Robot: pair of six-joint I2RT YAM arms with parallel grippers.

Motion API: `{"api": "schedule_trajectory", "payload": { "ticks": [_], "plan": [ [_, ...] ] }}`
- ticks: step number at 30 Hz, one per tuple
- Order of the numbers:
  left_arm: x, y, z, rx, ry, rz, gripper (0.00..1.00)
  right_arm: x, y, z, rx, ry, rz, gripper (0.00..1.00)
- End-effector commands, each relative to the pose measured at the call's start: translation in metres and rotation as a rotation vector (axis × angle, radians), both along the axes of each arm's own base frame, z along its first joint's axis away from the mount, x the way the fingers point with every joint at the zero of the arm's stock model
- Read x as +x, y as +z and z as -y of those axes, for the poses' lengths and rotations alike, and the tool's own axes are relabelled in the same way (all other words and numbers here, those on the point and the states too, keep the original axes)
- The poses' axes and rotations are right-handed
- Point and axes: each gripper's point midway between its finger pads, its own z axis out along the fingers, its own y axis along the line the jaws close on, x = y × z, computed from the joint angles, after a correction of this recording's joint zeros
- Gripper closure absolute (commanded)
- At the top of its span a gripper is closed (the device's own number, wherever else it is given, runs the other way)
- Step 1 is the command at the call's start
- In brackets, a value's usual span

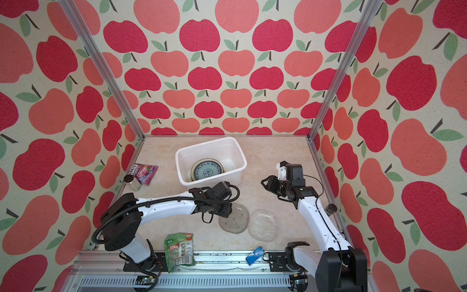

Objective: Place the plates into the plastic bin on the countertop
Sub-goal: Pick up the plate from the bottom-center of the table.

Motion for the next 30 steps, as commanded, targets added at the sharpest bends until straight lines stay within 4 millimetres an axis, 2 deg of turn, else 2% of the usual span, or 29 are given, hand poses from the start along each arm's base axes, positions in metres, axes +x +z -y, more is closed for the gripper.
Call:
{"api": "schedule_trajectory", "payload": {
  "ticks": [1, 5, 12, 23, 30],
  "plan": [
    [-0.007, -0.008, -0.016, 0.036, 0.047, -0.017, 0.45, -0.005, -0.004, -0.005, 0.02, 0.019, -0.01, 0.62],
    [-0.01, -0.016, -0.021, 0.038, 0.08, -0.032, 0.45, -0.009, -0.008, -0.007, 0.021, 0.023, -0.02, 0.62],
    [-0.016, -0.029, -0.014, 0.001, 0.056, -0.082, 0.48, -0.012, -0.009, -0.007, 0.017, 0.021, -0.018, 0.63],
    [-0.01, -0.044, -0.015, -0.057, 0.082, -0.152, 0.65, -0.014, -0.016, -0.005, 0.003, 0.021, -0.03, 0.63],
    [-0.009, -0.054, -0.014, -0.035, 0.078, -0.188, 0.81, -0.015, -0.018, -0.005, 0.0, 0.021, -0.034, 0.63]
  ]
}}
